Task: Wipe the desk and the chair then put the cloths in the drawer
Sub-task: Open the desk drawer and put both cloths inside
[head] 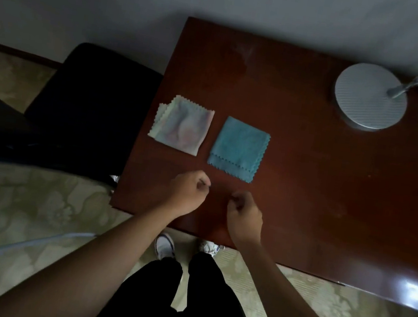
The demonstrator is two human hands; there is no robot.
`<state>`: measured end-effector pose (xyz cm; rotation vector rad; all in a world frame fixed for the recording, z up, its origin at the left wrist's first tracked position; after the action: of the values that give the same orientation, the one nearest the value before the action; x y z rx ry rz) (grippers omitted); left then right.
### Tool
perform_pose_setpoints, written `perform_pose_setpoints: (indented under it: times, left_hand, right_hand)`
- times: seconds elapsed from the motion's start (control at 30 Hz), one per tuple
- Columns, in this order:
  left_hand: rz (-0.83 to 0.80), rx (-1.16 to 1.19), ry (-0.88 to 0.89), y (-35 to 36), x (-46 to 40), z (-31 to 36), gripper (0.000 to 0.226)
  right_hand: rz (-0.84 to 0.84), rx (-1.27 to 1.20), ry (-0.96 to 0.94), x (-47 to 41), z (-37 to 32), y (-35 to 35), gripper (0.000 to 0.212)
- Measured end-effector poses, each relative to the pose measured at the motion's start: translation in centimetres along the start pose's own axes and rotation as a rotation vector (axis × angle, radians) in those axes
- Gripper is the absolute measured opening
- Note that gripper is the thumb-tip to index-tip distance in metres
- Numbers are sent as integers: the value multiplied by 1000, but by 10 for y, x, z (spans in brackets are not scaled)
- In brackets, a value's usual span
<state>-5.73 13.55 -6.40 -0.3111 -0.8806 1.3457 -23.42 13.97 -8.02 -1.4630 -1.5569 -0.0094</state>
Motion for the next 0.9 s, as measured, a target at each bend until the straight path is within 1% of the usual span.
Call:
perform_pose_setpoints:
  times: [0.13,0.23,0.3,0.37,0.43,0.5,0.6,0.73,0.8,0.83,0.9]
  left_hand:
    - [-32,17,-10,25,32,-11,17]
    - [-48,40,-9,46,66,-21,20]
    - [-13,76,8,59,83,-24,22]
    - [62,98,20,70,101,-28,24]
    - [92,97,-5,83,113,-34,23]
    - [27,80,-51,101,120,-43,26]
    - [-149,73,-132,128,121,-54,46]
    - [-276,244,-274,152,117,-62,68]
    - [-301,256,-285,159,116,-61,72]
    - [-314,240,-278,163,115,-60,74]
    - [-327,202,-245,169,114,-55,75]
  right_hand:
    - [-39,-51,69,24,45,8,16]
    - [-66,-69,85,48,75,12,13]
    - [-73,-132,144,57,95,15,14]
    - [-114,-204,235,62,118,21,18]
    - [-126,-216,296,62,134,25,17]
    - [-158,-215,365,62,145,32,21]
    - [-207,-216,405,55,148,42,31]
    - [-232,-164,389,44,150,59,39]
    - [-220,-189,385,40,152,64,35]
    - [-186,-167,351,38,153,65,29]
    - [-104,-54,257,34,155,65,21]
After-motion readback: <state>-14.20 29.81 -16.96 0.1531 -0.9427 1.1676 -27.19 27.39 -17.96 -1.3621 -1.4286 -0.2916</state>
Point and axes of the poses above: each hand's wrist, its own x-axis away from the middle knuckle, its own y-axis out of the palm, z = x × y, the point moved 7 cm from there along -x, towards the middle knuckle, and after that the axes turned 13 degrees about y, right-handed, at the moved point
